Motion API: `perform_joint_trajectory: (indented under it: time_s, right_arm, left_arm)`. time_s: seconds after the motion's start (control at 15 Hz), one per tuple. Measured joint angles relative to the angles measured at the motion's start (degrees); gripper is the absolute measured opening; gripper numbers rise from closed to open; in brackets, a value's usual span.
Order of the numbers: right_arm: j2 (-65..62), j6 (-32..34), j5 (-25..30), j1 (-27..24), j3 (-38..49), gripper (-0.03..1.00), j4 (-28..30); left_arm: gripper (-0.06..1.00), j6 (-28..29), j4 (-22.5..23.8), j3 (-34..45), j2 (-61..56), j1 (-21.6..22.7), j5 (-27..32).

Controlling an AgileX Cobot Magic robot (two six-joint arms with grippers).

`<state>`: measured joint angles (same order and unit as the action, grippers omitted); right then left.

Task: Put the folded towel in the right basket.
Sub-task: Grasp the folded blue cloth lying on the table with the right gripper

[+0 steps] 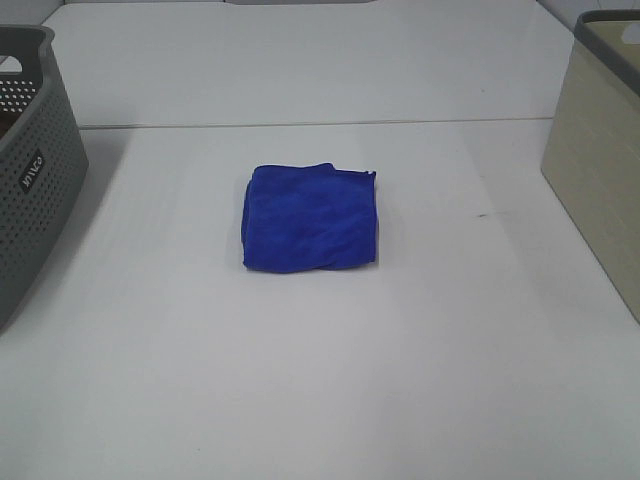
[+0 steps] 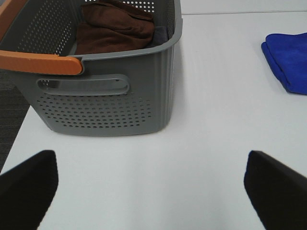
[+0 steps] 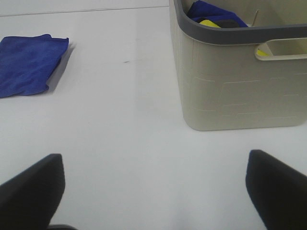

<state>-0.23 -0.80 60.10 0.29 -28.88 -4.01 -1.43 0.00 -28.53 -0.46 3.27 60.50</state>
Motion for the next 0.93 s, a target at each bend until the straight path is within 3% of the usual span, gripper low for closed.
perform_joint_trajectory:
  time_s: [0.53,0.73,0.93]
  right_arm:
    - [2.8,0.3,0.9,0.0,-1.1,0.98,-0.3]
    - [34.9,2.6,8.5,0.0,-22.7,0.95,-4.9]
    - [60.7,1.8,9.1,0.0,-45.8,0.95,-9.6]
  left_arm:
    - [0.98,0.0,0.9,0.0,0.0,0.0,0.0]
    - [0.98,0.0,0.9,0.0,0.0,0.0,0.0]
    - [0.98,0.0,0.9,0.0,0.0,0.0,0.0]
